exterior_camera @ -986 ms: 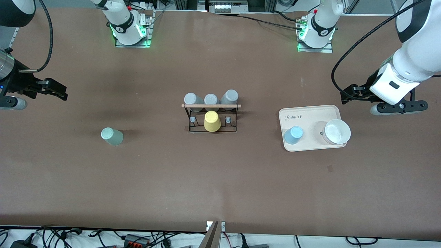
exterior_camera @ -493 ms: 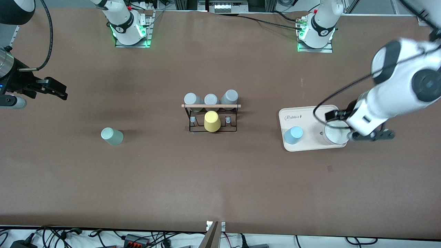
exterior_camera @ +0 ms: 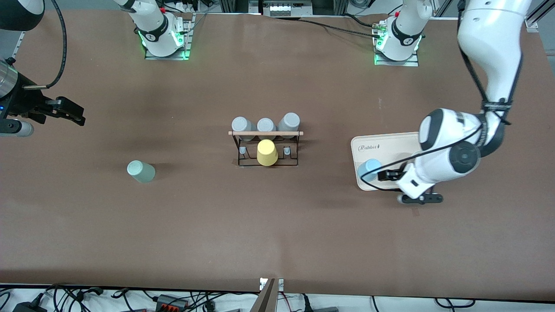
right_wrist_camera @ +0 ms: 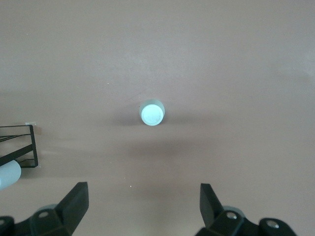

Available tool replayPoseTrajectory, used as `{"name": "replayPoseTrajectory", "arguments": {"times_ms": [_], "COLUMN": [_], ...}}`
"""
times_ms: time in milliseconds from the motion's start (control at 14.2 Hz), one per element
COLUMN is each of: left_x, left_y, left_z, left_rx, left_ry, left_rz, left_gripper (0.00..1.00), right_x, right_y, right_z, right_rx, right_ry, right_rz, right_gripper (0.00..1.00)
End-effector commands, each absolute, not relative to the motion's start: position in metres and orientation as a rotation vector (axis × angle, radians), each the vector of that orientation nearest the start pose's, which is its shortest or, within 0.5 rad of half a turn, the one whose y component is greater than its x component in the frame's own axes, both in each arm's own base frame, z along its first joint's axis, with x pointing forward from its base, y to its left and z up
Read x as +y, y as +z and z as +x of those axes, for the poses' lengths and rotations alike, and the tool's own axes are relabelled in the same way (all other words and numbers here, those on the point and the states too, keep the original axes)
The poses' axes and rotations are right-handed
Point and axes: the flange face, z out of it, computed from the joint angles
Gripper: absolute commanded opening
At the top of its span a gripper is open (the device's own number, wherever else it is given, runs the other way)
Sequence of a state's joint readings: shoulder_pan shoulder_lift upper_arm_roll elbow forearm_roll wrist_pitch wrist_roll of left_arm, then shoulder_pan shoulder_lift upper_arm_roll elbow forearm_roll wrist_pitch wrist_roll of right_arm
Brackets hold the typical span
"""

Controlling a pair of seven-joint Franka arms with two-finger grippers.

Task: Hang scattered cups on rack with three cups
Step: 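Lower the left gripper over the blue cup on the white tray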

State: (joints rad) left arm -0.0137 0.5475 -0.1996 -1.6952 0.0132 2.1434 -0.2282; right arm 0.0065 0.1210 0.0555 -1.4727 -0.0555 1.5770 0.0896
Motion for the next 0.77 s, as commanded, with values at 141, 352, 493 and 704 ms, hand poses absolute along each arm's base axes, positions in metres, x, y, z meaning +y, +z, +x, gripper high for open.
{"name": "replayPoseTrajectory", "arguments": {"times_ms": [141, 352, 493, 704], "left_x": [-0.149, -0.152, -0.158, -0.161], "left_y": [0.265, 0.243, 0.238, 0.237], "left_z": [0.638, 0.624, 0.62, 0.615], "left_rx": [0.008, 0.02, 0.03, 0.023], "left_ry": [0.181, 0.212, 0.227, 0.245], "left_rz": [-3.201, -3.194, -3.191, -3.188], "left_gripper": [1.0, 1.0, 1.0, 1.0], "right_x": [0.03, 0.03, 0.03, 0.03], "right_y": [0.606, 0.605, 0.606, 0.605], "right_z": [0.589, 0.589, 0.589, 0.589], "right_rx": [0.045, 0.045, 0.045, 0.045], "right_ry": [0.03, 0.034, 0.035, 0.034], "right_rz": [-3.196, -3.196, -3.196, -3.196], "right_gripper": [1.0, 1.0, 1.0, 1.0]}}
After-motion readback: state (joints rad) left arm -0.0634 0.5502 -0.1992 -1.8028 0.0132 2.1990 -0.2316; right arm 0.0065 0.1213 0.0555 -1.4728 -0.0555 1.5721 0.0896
